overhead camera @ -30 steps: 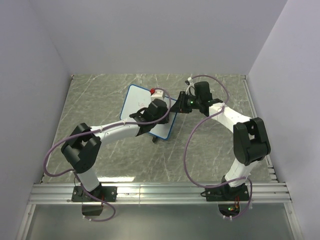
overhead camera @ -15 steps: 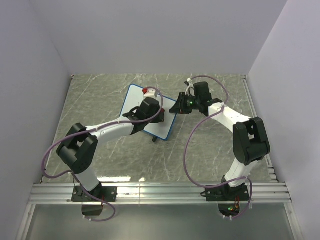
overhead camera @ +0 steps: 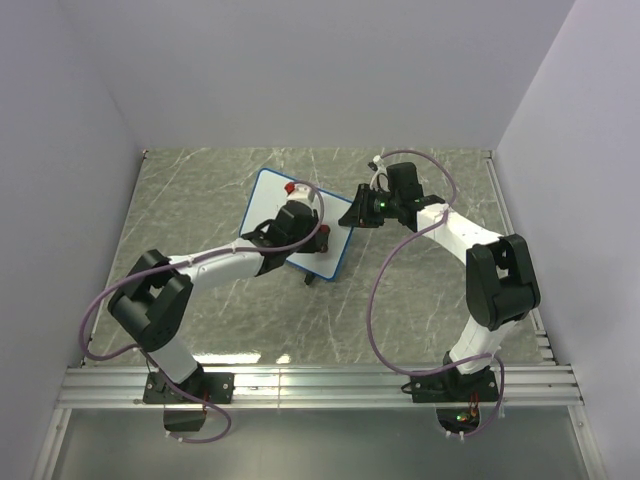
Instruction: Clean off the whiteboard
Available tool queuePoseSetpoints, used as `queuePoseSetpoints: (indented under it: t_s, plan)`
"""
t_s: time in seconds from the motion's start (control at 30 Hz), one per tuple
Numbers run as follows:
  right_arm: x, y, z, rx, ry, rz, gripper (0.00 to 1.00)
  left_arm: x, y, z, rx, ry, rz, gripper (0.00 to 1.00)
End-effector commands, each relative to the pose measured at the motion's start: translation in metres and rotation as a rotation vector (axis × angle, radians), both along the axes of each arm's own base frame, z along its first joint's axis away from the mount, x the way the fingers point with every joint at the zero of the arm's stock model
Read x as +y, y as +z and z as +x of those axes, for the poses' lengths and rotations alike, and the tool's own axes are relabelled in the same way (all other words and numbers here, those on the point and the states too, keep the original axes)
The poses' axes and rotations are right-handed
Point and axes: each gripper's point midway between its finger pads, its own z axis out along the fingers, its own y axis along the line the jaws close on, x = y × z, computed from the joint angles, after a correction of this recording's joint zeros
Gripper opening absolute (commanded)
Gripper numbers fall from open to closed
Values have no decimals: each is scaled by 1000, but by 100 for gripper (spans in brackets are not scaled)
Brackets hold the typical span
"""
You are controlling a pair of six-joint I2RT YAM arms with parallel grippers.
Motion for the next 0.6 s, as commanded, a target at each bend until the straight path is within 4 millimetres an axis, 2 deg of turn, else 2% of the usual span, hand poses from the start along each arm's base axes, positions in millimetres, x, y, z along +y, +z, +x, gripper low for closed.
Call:
queuePoseSetpoints:
  t_s: [0.0,0.1,0.13,0.2,0.3,0.4,0.47,0.5,0.53,0.57]
  plan:
    - [-30,-26,8,5,-75,-168,0,36,-2,18,-1,54,35,0]
    - [-29,-27,8,7,-74,-168,0,49,1,34,-15,72,59,0]
    - [-31,-28,8,6,-75,-167,0,50,8,41,-29,78,56,0]
    - [-30,-28,8,7,-72,-166,0,55,1,46,-8,75,91,0]
    - [-30,-28,7,8,-71,-166,0,49,5,52,-15,48,85,0]
    - [-30,-28,8,6,-73,-167,0,38,3,43,7,17,44,0]
    - [-30,-27,9,4,-73,-166,0,33,-5,28,37,1,25,0]
    - [-31,-27,10,4,-77,-165,0,26,-10,16,49,-23,28,0]
    - [-30,-26,9,3,-73,-164,0,27,-21,2,74,-35,40,0]
    - [-30,-26,10,-1,-74,-161,0,22,-22,-4,70,-42,24,0]
